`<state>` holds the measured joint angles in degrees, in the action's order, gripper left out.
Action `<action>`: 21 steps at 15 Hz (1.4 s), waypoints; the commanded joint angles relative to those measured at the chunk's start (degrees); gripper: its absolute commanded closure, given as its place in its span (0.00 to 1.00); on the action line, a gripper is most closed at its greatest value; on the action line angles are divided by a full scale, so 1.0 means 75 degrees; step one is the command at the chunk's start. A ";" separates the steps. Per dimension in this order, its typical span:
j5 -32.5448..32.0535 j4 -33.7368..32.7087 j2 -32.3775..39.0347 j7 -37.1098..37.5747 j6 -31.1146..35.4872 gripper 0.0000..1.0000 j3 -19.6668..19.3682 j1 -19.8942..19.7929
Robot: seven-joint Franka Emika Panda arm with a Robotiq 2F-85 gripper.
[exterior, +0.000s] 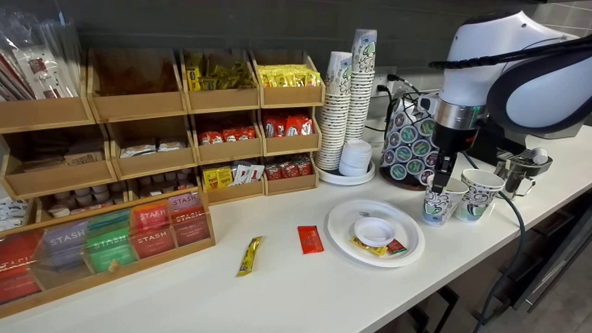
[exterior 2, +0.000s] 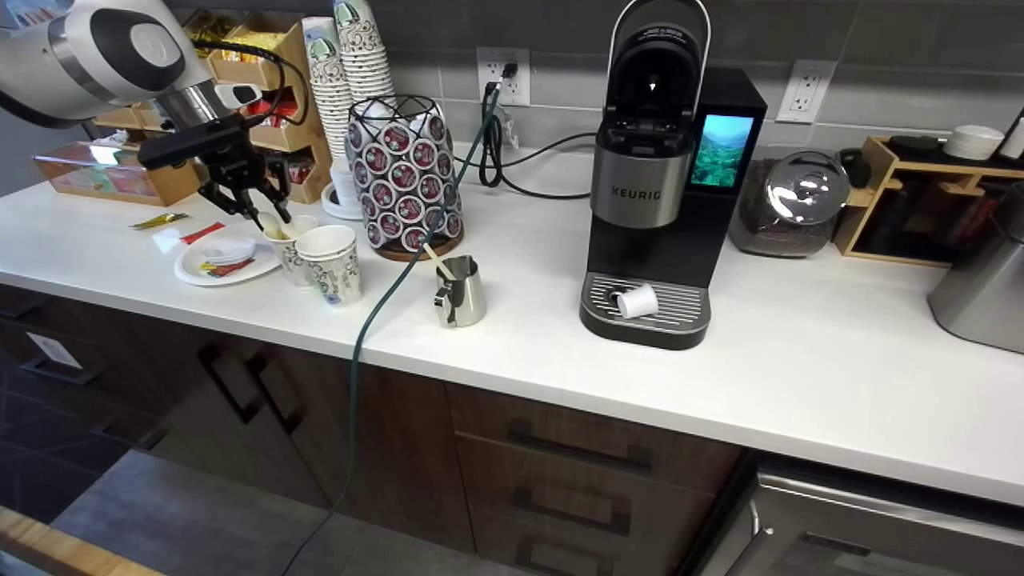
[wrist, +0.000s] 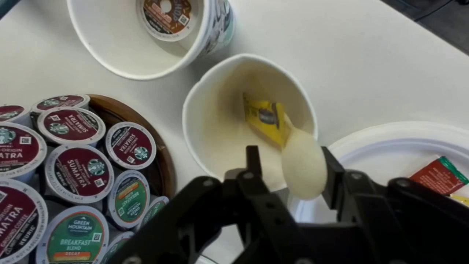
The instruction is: Take the spoon out of the cup and put it in the milk pitcher
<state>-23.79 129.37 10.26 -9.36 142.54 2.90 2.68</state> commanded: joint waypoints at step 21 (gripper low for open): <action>0.1866 -0.0194 -0.0223 -0.0425 -0.0745 0.98 0.0078 -0.0073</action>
<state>-12.96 128.63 8.84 -10.55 139.30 2.95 2.29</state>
